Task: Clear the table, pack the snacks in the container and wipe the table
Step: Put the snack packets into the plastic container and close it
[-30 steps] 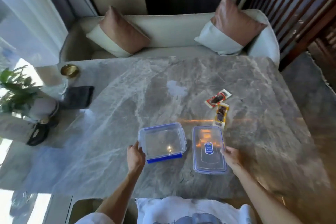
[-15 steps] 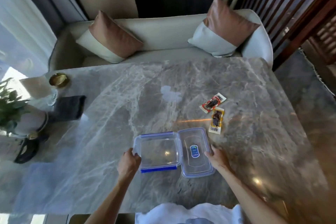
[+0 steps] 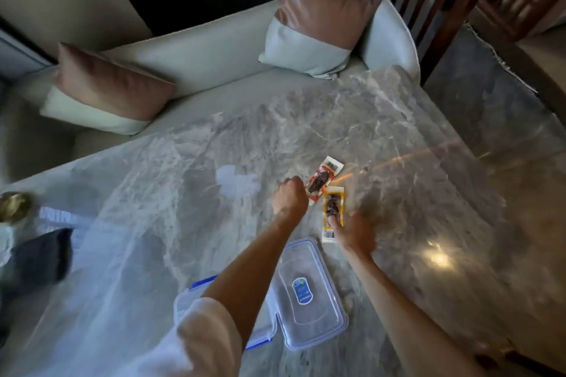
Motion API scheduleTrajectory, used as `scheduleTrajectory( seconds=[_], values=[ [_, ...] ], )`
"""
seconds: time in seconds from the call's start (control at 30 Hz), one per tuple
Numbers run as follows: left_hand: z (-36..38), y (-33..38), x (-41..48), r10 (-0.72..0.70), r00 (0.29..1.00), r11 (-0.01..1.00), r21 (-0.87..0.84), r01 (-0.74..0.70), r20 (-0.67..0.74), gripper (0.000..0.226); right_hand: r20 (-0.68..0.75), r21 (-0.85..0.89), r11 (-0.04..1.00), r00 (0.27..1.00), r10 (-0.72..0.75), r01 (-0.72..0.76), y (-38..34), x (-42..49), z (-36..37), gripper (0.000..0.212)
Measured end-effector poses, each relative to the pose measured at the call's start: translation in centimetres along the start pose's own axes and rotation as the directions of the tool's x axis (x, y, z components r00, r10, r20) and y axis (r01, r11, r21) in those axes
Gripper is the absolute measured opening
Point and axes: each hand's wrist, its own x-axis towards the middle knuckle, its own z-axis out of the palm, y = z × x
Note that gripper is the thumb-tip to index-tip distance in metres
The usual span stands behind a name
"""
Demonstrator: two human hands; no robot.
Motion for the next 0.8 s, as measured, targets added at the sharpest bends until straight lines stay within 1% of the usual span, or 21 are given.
scheduleTrajectory(
  seconds=[0.07, 0.1, 0.13, 0.2, 0.27, 0.3, 0.33, 0.4, 0.43, 0.5, 0.57, 0.6, 0.67, 0.73, 0.8],
  values=[
    [2.0, 1.9, 2.1, -0.039, 0.999, 0.997, -0.070, 0.041, 0.038, 0.032, -0.062, -0.044, 0.998, 0.998, 0.033, -0.036, 0.0, 0.4, 0.7, 0.060],
    [2.9, 2.5, 2.9, -0.066, 0.997, 0.995, -0.072, 0.070, 0.048, 0.037, -0.090, -0.062, 0.997, 0.995, 0.041, -0.047, 0.1, 0.5, 0.9, 0.064],
    [3.8, 2.9, 3.6, -0.086, 0.995, 0.995, -0.048, 0.088, 0.046, 0.040, -0.104, -0.080, 0.996, 0.994, 0.035, -0.044, 0.1, 0.6, 1.2, 0.067],
    [5.2, 3.2, 4.6, -0.100, 0.995, 0.994, 0.041, 0.099, 0.019, 0.045, -0.088, -0.076, 0.997, 0.996, 0.026, -0.033, 0.4, 0.9, 1.6, 0.071],
    [6.1, 3.0, 5.0, -0.113, 0.994, 0.988, 0.101, 0.112, -0.003, 0.055, -0.055, -0.040, 0.998, 0.998, 0.036, -0.039, 0.7, 1.3, 2.0, 0.071],
    [6.4, 2.7, 5.1, -0.130, 0.992, 0.987, 0.097, 0.130, -0.002, 0.062, -0.044, -0.008, 0.999, 0.998, 0.040, -0.041, 0.9, 1.5, 2.2, 0.068],
    [6.5, 2.3, 5.1, -0.159, 0.987, 0.986, 0.050, 0.158, 0.017, 0.068, -0.042, 0.031, 0.999, 0.998, 0.036, -0.035, 1.1, 1.7, 2.3, 0.061],
    [6.5, 1.3, 5.0, -0.203, 0.972, 0.955, -0.194, 0.223, 0.118, 0.066, -0.029, 0.108, 0.994, 0.999, 0.015, -0.012, 1.9, 1.9, 2.3, 0.040],
    [6.3, 0.6, 4.5, -0.191, 0.965, 0.914, -0.327, 0.241, 0.179, 0.061, -0.008, 0.153, 0.988, 1.000, 0.003, -0.002, 2.3, 2.0, 2.1, 0.032],
    [4.9, -0.7, 2.6, -0.152, 0.950, 0.803, -0.527, 0.279, 0.272, 0.050, 0.042, 0.285, 0.958, 0.999, -0.015, 0.002, 3.0, 1.7, 1.5, 0.021],
    [3.0, -2.4, -0.2, -0.129, 0.944, 0.672, -0.673, 0.308, 0.302, 0.027, 0.098, 0.493, 0.869, 0.995, -0.010, -0.040, 3.5, 0.5, 0.7, 0.009],
    [1.8, -3.4, -2.0, -0.116, 0.945, 0.635, -0.708, 0.308, 0.307, 0.020, 0.139, 0.598, 0.798, 0.990, -0.014, -0.073, 3.5, -0.6, 0.2, 0.008],
    [-0.5, -5.7, -5.9, -0.094, 0.955, 0.626, -0.729, 0.277, 0.283, 0.023, 0.237, 0.725, 0.675, 0.970, -0.056, -0.138, 3.3, -3.4, -1.0, 0.016],
    [-2.5, -8.6, -10.2, -0.120, 0.963, 0.581, -0.770, 0.265, 0.240, 0.020, 0.329, 0.741, 0.653, 0.932, -0.151, -0.156, 2.8, -7.0, -1.8, 0.011],
    [-4.5, -11.4, -14.0, -0.163, 0.966, 0.528, -0.810, 0.256, 0.199, 0.020, 0.415, 0.725, 0.671, 0.877, -0.242, -0.157, 1.3, -10.7, -1.7, 0.008]
  ],
)
